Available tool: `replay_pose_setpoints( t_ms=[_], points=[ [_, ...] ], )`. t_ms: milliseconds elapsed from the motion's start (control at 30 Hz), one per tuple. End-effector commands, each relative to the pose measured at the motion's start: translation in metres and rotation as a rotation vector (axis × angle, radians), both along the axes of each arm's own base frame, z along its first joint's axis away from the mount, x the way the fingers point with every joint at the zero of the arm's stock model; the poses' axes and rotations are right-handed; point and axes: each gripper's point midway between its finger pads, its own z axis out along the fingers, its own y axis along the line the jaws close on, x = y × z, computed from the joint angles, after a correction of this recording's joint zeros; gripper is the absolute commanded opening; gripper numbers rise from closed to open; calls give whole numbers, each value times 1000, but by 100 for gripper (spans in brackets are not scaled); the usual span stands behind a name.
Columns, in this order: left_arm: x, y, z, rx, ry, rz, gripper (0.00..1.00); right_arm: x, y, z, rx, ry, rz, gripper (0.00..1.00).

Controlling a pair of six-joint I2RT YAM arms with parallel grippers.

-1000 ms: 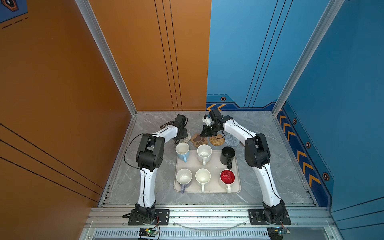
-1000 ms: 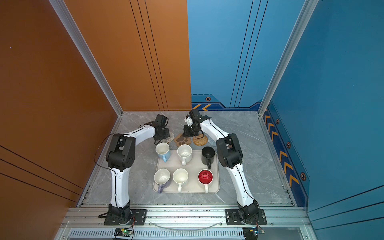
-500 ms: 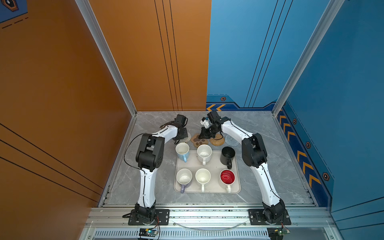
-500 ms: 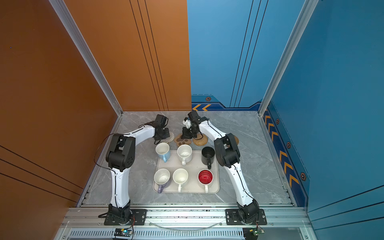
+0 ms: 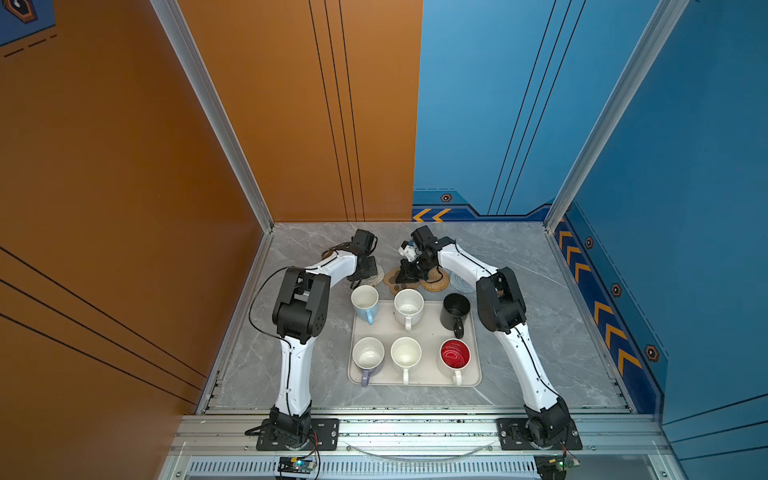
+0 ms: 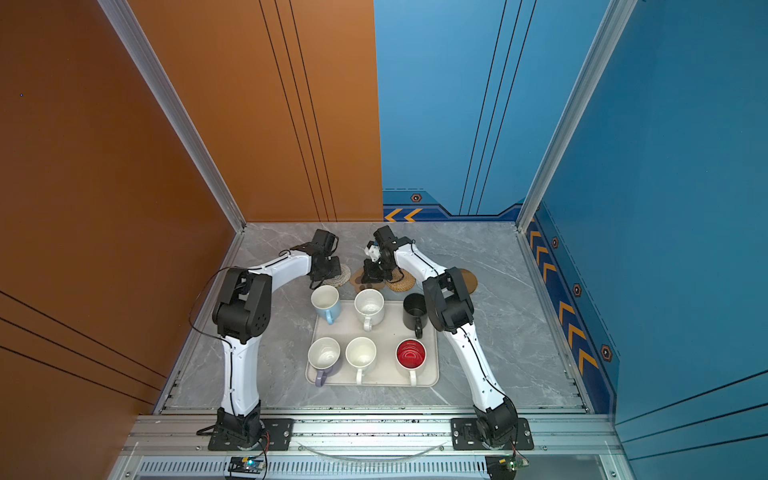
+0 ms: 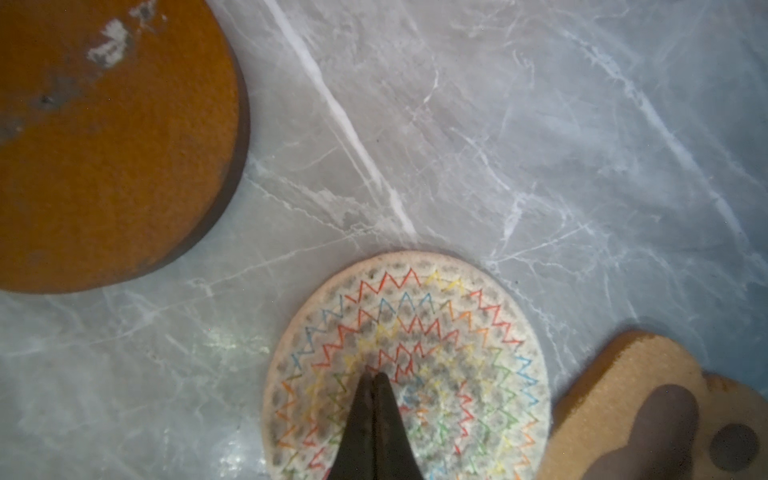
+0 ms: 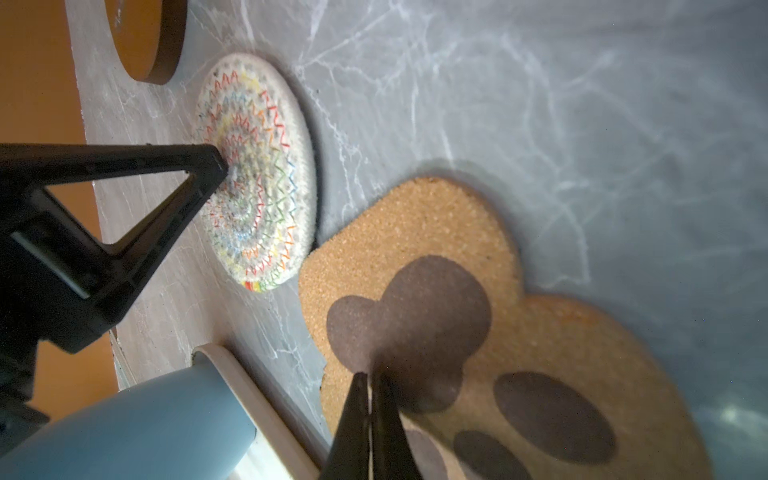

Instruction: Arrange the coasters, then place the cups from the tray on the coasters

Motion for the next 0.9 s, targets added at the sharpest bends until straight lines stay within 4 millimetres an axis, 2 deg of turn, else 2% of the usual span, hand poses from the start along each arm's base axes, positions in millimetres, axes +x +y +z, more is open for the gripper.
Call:
replay_pose_setpoints(
  t_ms=[0,300,867],
  points=[
    [-27,-9,-15,-15,100,-31,0,4,-12,-20,-74,14,-27,0],
    [-25,-10,-15,-16,97,-33,0,18,-29,-30,-103,14,-79,0],
    [-16,-10,-4,-29,70,-32,0,32,-30,-31,-82,4,-101,0]
  ],
)
